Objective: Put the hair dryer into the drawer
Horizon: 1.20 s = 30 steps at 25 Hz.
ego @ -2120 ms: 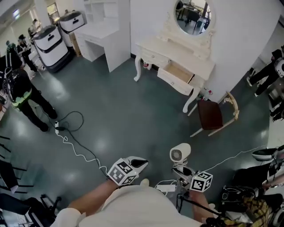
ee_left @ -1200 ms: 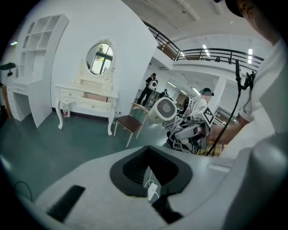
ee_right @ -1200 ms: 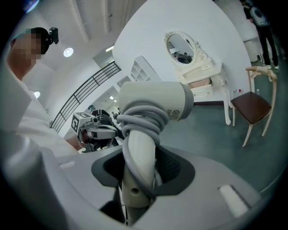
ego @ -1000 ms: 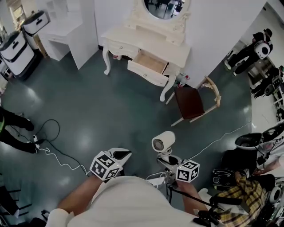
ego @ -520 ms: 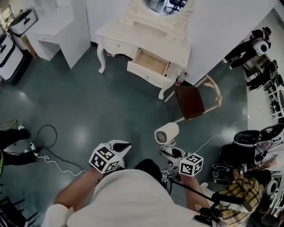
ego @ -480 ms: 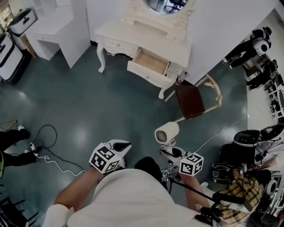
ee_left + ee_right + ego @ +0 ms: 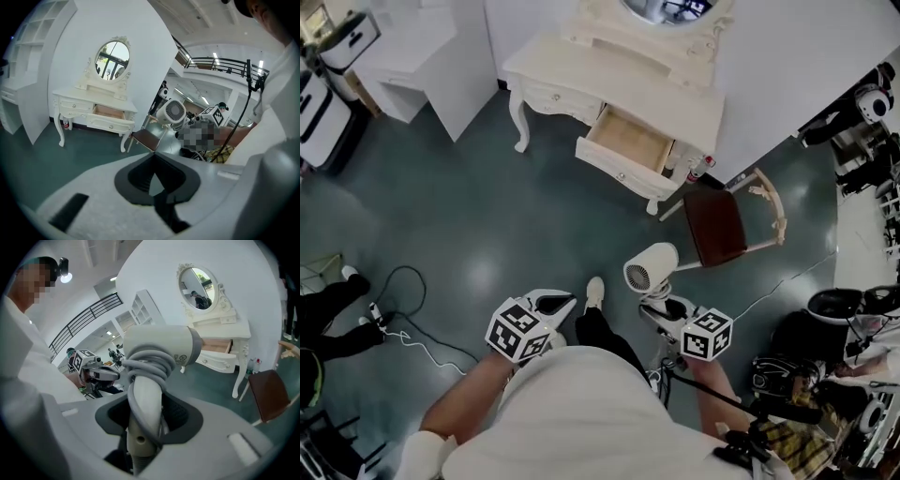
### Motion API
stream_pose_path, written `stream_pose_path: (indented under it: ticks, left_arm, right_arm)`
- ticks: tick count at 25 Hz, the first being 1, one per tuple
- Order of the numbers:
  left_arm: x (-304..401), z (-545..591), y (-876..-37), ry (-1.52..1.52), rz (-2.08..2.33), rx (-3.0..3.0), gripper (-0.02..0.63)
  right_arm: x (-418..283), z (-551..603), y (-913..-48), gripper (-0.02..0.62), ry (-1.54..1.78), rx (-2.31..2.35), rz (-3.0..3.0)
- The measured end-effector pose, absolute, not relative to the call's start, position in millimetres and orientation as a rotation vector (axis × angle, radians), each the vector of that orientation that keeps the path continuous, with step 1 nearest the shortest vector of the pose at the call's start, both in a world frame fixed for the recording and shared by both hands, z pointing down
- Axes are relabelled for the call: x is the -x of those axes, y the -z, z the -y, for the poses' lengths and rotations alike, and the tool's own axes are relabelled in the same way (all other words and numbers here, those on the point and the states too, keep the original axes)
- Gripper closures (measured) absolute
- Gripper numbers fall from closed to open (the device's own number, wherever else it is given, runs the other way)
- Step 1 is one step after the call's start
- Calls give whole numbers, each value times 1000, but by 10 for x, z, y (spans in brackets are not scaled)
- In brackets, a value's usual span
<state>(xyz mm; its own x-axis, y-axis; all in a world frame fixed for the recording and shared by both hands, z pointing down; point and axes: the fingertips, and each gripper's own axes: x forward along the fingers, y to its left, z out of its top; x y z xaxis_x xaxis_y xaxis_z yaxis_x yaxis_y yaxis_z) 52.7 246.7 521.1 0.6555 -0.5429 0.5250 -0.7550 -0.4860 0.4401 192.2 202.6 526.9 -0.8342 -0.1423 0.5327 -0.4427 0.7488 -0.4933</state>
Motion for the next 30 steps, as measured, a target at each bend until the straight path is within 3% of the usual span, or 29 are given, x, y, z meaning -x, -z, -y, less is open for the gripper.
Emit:
stream_pose_path:
  ticks: [11,19,30]
  left_arm:
    - [-515,-761,-4931,-481,1093,-2179,604]
    - [-422,-129,-4950,-473,1111,-2132,604]
    - [490,748,-5037,-432,1065,-2173,604]
  right_arm:
    - [-1828,-227,-5241,430,-693,-306,2480]
    - [-1725,574,-5483,430,-645,-248,2426]
    - [-1099,1462,-5706,430,-626,-320,2333]
